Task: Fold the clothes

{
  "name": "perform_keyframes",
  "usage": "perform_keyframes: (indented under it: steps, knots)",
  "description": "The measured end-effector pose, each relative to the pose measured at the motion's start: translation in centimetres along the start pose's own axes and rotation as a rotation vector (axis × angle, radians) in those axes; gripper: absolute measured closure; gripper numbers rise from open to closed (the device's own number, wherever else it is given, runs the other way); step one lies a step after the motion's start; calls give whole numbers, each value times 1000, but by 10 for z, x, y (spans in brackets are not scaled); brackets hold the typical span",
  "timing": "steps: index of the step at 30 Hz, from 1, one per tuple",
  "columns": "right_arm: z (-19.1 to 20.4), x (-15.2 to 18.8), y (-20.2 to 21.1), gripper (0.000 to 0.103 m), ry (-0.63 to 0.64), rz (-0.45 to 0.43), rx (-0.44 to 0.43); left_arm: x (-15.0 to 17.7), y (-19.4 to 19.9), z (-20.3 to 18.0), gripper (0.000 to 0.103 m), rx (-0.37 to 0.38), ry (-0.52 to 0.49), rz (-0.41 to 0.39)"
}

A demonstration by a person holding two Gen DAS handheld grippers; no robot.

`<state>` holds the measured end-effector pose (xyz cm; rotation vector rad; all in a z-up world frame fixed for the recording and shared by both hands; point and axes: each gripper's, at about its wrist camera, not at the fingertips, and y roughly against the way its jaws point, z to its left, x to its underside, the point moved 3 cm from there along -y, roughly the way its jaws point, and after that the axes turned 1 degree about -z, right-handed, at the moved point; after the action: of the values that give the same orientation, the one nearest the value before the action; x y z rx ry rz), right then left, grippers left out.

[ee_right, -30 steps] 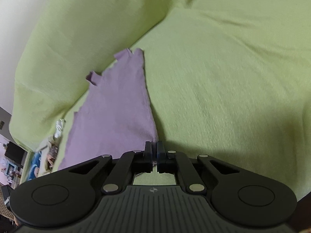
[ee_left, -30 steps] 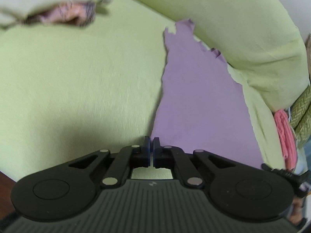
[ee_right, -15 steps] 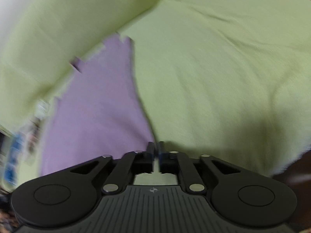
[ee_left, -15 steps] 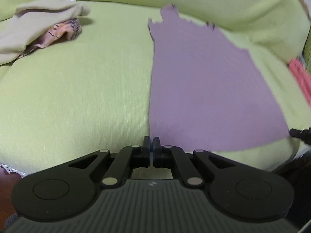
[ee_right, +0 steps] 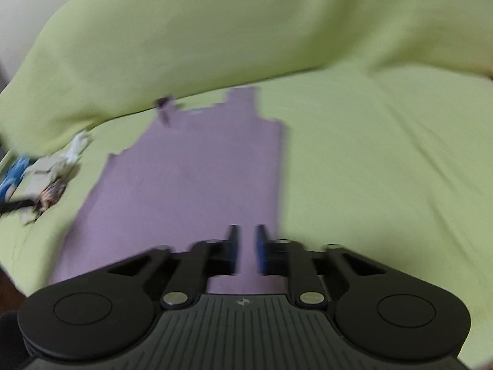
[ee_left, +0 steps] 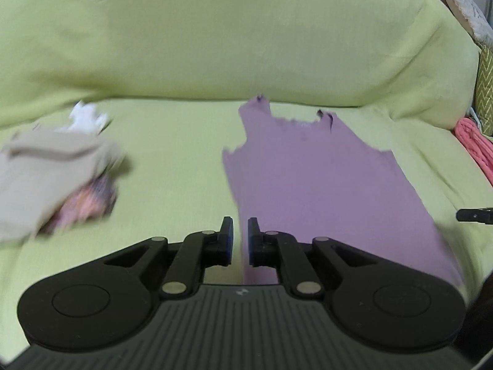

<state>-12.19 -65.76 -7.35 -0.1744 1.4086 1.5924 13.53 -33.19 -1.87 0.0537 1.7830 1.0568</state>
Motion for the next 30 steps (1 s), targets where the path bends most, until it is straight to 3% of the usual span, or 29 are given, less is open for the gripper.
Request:
perform_keyframes:
  steps: [5, 11, 17, 23, 27, 30]
  knots:
    - [33, -86, -97, 99, 35, 57, -181, -53, -93, 0, 97, 50, 27, 9]
    - [65, -171, -206, 99, 66, 82, -296, -95, -191, 12, 97, 33, 33, 21]
    - [85, -207, -277, 99, 98, 91, -404, -121, -243, 21, 97, 3, -51, 21]
    - [86, -236, -337, 99, 67, 106, -366, -130, -260, 24, 97, 90, -46, 24]
    - [73, -237, -354, 99, -15, 102, -398, -134, -279, 10, 97, 146, -53, 32]
    - [66, -231, -352, 85, -4, 145, -392, -137, -287, -7, 97, 126, -112, 20]
